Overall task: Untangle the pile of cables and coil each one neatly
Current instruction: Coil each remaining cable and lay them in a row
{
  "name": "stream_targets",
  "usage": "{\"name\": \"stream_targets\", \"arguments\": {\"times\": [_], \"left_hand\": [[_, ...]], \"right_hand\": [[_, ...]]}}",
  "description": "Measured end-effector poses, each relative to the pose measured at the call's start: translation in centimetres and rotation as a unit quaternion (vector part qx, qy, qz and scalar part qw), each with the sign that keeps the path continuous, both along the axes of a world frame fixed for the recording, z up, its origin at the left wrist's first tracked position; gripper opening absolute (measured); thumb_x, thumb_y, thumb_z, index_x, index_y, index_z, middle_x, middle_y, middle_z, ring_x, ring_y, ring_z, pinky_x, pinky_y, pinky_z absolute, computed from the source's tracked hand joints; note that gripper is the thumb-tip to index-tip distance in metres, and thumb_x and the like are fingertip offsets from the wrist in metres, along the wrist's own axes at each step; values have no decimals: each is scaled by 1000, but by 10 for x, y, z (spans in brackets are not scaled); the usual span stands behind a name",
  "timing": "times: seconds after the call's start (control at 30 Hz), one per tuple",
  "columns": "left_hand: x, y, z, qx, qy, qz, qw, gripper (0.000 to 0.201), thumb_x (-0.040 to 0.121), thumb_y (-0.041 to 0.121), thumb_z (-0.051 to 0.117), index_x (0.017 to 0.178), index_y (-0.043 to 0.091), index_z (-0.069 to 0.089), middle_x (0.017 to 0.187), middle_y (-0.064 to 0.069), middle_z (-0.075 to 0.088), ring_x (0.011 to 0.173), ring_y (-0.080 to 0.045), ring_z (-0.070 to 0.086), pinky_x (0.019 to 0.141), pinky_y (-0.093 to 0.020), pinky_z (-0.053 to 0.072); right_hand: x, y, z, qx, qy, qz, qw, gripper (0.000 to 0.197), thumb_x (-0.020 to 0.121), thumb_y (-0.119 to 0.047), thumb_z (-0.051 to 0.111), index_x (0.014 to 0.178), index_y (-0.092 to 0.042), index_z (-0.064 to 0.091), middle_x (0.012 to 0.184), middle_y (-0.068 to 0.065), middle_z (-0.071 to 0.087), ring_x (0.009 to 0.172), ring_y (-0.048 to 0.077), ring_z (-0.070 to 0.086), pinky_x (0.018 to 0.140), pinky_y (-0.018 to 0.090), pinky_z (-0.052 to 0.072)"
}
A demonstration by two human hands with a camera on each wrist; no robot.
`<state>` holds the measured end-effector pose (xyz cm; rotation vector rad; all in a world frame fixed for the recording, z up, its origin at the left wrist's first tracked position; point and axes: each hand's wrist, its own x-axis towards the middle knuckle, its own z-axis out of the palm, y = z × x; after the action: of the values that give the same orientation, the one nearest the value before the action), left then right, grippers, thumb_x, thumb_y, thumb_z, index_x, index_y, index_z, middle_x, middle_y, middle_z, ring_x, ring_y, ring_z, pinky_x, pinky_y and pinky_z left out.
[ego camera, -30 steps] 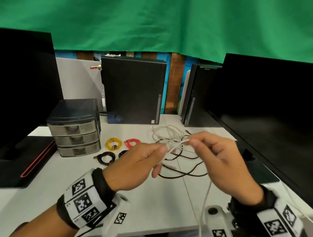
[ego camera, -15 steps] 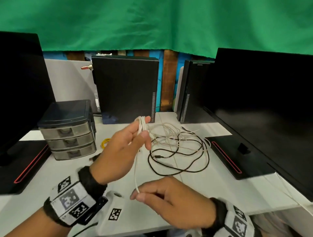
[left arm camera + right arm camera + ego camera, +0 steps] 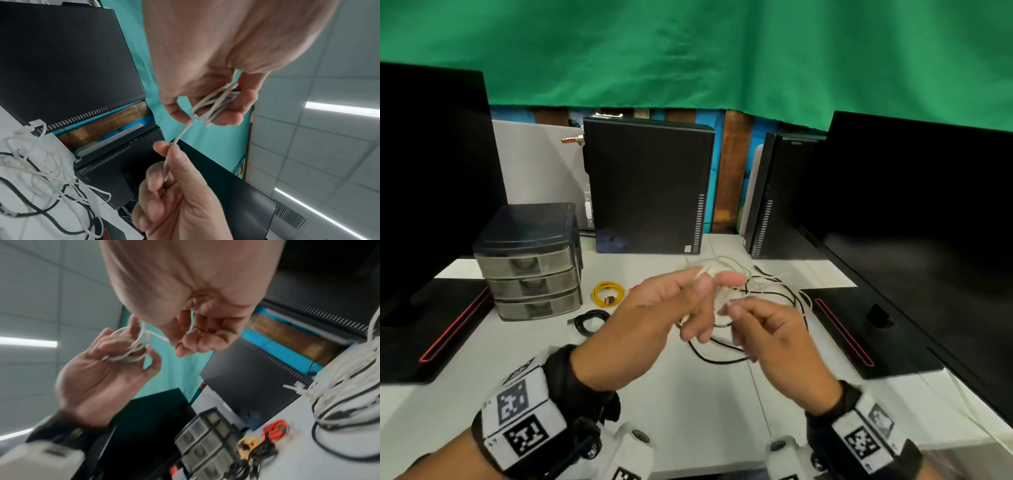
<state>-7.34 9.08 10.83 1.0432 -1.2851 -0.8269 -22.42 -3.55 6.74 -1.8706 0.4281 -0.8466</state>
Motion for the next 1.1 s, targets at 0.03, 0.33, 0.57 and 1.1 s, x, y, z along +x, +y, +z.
{"name": "stream_targets", "arguments": {"times": [0.03,0.33,0.57,1.1], "left_hand": [[1,-1,-1,0,15,12,1000,47,96,38,41,121,7,68,60,4,46,69,-12,56,86,-22,42],[-18,-7,-28,-63,-126,129,982,37,98,51,38,122,27,54,79,-5,58,56,-17,56,47,-32,47],[-5,-15,-32,-52,-56,181,980,59,97,57,35,69,15,64,48,-1,42,47,-9,45,58,-32,45],[-20,-24,-35,128,182,111,969,39,90,49,52,66,20,64,49,-3,34,43,-14,32,46,-25,23]], "right_hand": [[3,8,-5,18,21,11,1000,22,100,-15,57,91,-18,76,62,0,59,51,9,46,53,20,39],[-1,55,19,279,27,191,941,32,92,-31,53,90,-3,68,78,11,63,62,17,58,51,25,44],[-6,51,24,148,-36,163,975,30,88,-24,65,116,-19,73,94,0,69,81,15,64,57,27,49],[-5,8,0,-137,-8,10,990,25,91,-17,71,113,-29,76,79,-12,72,61,16,63,58,20,49]]}}
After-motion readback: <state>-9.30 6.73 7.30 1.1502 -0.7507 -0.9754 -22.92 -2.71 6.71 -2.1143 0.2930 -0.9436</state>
